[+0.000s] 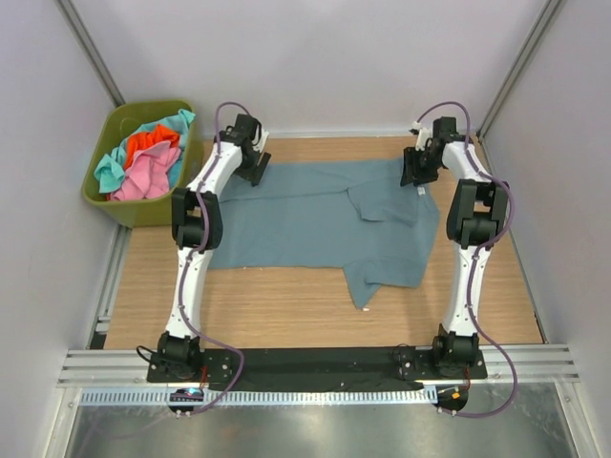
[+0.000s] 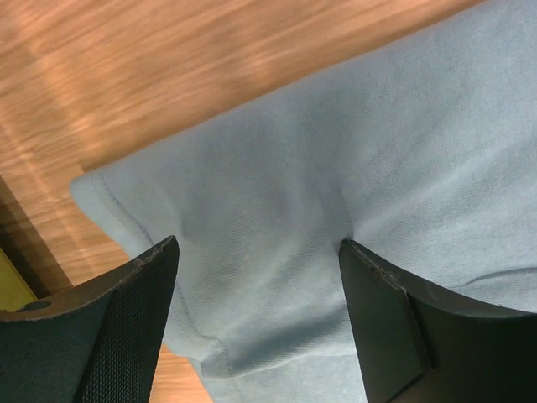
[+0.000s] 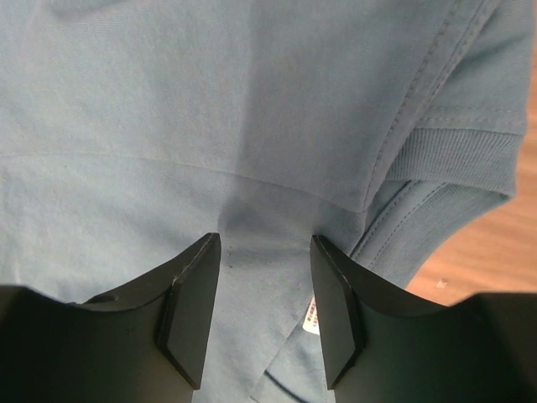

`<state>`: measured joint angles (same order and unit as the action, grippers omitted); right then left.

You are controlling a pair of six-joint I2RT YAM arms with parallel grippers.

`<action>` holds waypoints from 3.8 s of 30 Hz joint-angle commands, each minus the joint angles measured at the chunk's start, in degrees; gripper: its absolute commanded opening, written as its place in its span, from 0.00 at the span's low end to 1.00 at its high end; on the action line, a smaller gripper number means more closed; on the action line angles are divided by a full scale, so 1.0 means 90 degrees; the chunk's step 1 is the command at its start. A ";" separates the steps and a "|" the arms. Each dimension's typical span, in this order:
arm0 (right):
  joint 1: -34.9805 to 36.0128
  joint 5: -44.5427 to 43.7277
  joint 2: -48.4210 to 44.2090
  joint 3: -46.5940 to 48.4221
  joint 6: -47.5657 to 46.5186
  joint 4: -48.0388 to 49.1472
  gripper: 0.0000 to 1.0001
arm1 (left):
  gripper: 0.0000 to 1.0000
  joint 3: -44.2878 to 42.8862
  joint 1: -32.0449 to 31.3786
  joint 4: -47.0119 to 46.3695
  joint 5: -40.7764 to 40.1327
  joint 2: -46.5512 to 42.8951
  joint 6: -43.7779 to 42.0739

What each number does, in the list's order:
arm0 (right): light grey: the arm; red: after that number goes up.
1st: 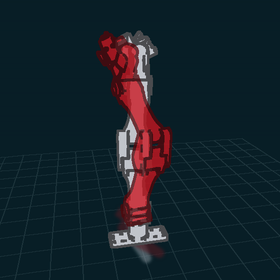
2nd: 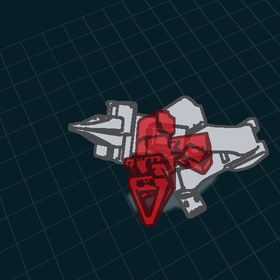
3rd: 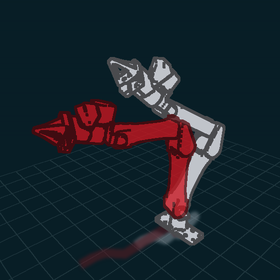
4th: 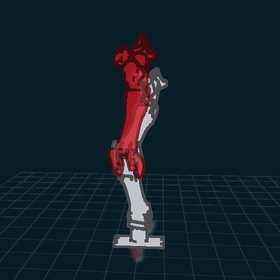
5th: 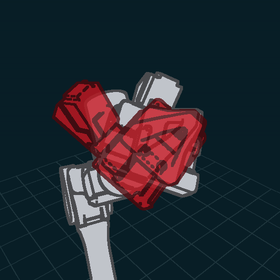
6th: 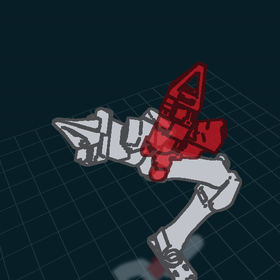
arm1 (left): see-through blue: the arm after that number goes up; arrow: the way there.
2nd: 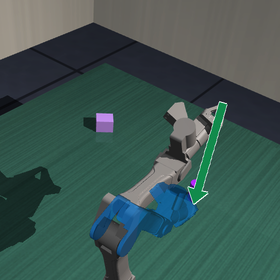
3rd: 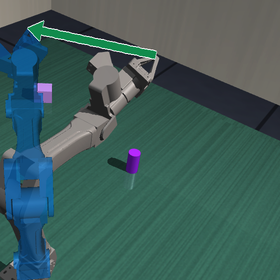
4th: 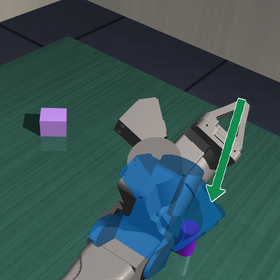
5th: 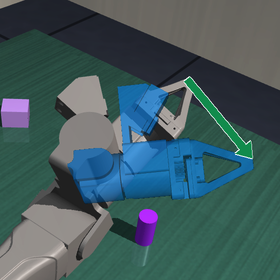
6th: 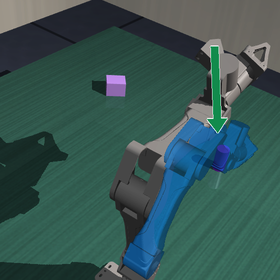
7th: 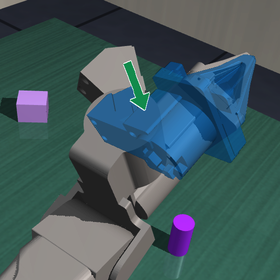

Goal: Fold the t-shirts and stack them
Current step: Fold the tshirt

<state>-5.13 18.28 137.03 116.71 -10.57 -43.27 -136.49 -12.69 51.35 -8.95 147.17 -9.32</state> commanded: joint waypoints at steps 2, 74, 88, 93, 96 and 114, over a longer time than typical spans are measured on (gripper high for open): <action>-0.0085 -0.0615 0.0652 0.0703 -0.0222 0.0188 0.55 | 0.79 -0.0245 0.0023 -0.0149 -0.0216 0.0327 0.0040; 0.0980 0.0440 -0.3585 -0.5457 -0.2928 -0.2372 0.43 | 0.86 0.4345 0.0043 -0.0589 0.0067 -0.3013 0.0704; 0.0980 -0.0205 -0.3761 -0.5311 -0.2244 -0.1131 0.42 | 0.86 0.4413 0.0043 -0.0579 0.0028 -0.3003 0.0684; 0.0989 -0.0225 -0.4131 -0.5252 -0.2234 -0.0993 0.42 | 0.86 0.4442 0.0043 -0.0618 -0.0002 -0.3003 0.0694; 0.1048 -0.0390 -0.4346 -0.5291 -0.2400 -0.1013 0.41 | 0.86 0.4443 0.0043 -0.0618 0.0008 -0.2993 0.0704; 0.1555 -0.0517 -0.5529 -0.6072 -0.3181 -0.1434 0.41 | 0.86 0.4276 0.0023 -0.0599 0.0008 -0.2944 0.0753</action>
<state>7.60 16.97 90.32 63.83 -36.77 -58.28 -96.51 -12.29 46.09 -8.97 121.01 -3.38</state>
